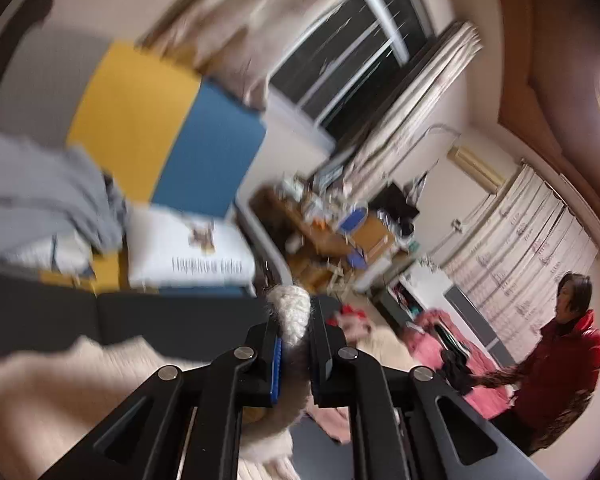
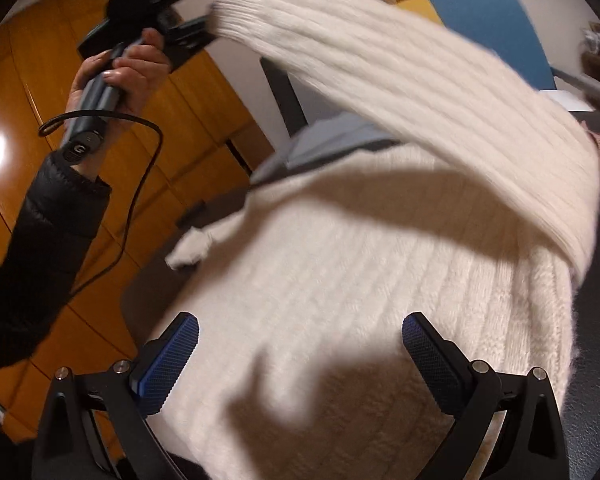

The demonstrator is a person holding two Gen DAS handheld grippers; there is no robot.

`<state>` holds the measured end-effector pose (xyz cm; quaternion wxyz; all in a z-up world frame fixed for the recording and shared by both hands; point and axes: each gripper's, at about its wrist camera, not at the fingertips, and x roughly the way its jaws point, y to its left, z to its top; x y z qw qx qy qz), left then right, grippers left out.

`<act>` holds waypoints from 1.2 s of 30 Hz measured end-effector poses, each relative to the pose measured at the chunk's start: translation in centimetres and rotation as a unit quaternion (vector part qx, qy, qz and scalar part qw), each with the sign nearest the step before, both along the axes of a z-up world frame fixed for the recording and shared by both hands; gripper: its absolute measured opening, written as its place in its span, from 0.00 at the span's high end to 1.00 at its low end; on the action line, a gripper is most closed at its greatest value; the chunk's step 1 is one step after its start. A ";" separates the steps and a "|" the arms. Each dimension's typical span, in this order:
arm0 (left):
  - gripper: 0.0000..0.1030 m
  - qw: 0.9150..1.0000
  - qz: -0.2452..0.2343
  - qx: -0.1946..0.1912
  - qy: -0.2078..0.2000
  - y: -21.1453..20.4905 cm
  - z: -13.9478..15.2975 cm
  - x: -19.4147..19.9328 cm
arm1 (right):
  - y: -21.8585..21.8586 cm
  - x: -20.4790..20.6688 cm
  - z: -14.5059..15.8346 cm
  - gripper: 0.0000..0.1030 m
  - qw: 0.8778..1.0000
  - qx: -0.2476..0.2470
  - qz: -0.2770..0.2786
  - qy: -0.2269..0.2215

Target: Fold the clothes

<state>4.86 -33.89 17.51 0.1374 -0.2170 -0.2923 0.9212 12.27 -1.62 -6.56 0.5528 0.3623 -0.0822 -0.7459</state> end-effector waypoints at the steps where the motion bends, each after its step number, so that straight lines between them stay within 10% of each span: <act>1: 0.91 1.000 0.009 -0.002 0.002 -0.5 0.2 0.5 | 0.2 -0.3 0.0 0.00 1.000 -0.007 -0.007 -0.008; 19: 0.91 0.982 0.144 0.068 -0.102 -13.3 -13.0 9.6 | -1.8 -7.6 -0.8 0.00 0.989 -0.037 -0.105 -0.099; 30: 0.91 0.931 0.202 -0.010 -0.305 -16.4 -26.8 9.0 | 4.4 -13.6 -1.3 0.00 0.960 0.011 -0.251 -0.126; 36: 0.86 0.943 0.189 0.029 -0.272 -16.8 -27.0 10.0 | 2.8 -15.0 2.6 0.00 0.971 0.050 -0.231 -0.030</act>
